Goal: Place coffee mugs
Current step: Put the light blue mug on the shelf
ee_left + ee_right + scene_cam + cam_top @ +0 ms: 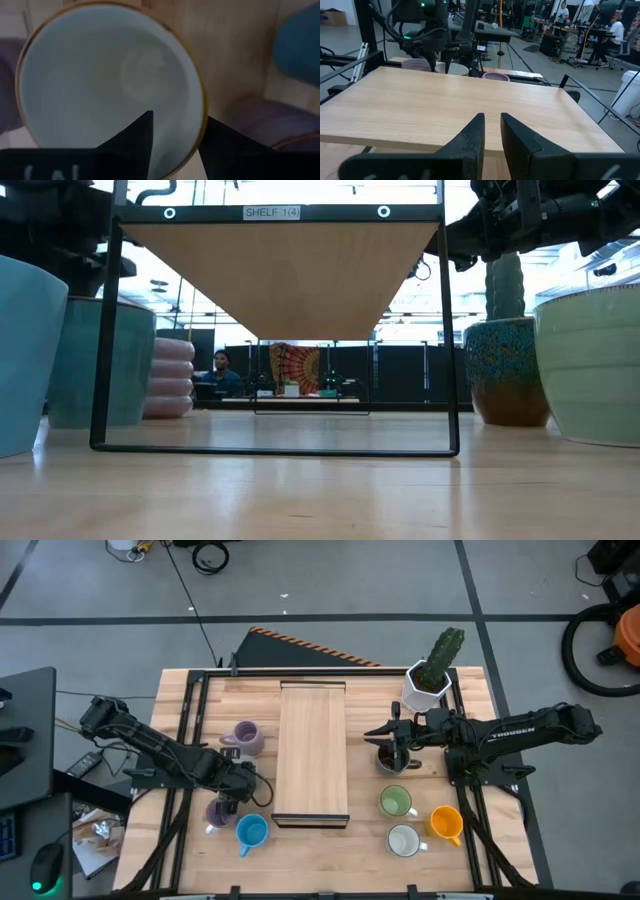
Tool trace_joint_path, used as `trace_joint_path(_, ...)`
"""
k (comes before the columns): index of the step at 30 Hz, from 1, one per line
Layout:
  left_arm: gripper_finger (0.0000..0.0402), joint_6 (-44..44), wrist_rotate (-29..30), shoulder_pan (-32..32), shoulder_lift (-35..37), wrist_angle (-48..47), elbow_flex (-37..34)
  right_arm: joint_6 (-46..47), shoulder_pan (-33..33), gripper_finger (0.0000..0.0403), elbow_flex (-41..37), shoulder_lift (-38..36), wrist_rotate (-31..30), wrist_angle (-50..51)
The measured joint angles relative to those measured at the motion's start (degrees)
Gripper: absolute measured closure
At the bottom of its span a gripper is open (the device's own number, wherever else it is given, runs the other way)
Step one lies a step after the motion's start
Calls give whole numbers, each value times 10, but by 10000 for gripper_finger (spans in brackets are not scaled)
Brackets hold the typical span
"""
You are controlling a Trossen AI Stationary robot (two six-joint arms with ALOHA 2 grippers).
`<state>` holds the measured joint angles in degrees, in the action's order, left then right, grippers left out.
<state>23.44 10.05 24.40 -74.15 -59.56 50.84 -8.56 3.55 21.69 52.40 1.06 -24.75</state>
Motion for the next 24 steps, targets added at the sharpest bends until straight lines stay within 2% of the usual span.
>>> trace_joint_path(8, 312, 0, -9, -5, 0, 27, -2, 8, 0, 334, 0, 0, 0, 0)
trace_joint_path(14, 369, 3, -18, -6, 0, 30, -15, 9, 0, 334, 0, 0, 0, 0)
trace_joint_path(24, 370, -1, -32, -7, 0, 28, 4, 9, 0, 334, 0, 0, 0, 0)
